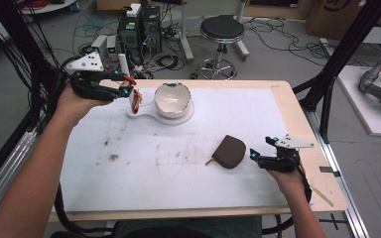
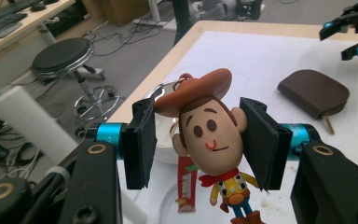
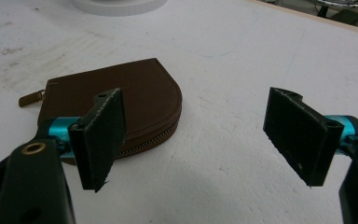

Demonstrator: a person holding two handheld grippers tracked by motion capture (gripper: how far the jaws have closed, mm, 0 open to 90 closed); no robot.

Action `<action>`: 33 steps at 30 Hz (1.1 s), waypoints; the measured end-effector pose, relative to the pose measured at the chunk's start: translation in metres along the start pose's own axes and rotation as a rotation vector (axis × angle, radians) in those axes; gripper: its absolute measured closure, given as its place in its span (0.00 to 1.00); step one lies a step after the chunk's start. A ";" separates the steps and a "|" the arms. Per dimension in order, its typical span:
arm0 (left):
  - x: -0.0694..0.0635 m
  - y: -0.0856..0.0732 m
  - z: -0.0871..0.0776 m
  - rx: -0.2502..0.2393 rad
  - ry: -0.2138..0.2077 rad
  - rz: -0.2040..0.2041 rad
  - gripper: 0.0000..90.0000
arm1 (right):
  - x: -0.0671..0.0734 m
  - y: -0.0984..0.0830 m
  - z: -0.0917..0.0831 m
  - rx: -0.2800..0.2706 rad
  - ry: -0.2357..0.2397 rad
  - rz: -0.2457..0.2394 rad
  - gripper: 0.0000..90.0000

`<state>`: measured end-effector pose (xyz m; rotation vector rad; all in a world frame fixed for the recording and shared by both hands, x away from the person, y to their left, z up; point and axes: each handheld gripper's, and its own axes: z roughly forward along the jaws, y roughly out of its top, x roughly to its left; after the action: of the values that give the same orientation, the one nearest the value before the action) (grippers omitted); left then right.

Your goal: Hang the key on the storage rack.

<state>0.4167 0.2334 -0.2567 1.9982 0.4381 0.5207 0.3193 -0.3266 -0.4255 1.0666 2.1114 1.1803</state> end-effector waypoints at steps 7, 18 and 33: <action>0.008 0.003 -0.012 0.000 0.035 -0.002 0.53 | -0.001 0.000 0.000 0.002 -0.003 0.001 0.24; 0.019 -0.003 -0.018 0.007 0.074 -0.029 0.53 | -0.001 0.000 0.001 -0.001 -0.003 0.000 0.24; 0.030 -0.008 -0.015 0.023 0.112 -0.054 0.53 | -0.002 0.000 0.002 0.001 -0.004 0.001 0.24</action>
<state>0.4333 0.2628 -0.2526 1.9801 0.5677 0.5981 0.3214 -0.3270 -0.4264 1.0691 2.1090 1.1770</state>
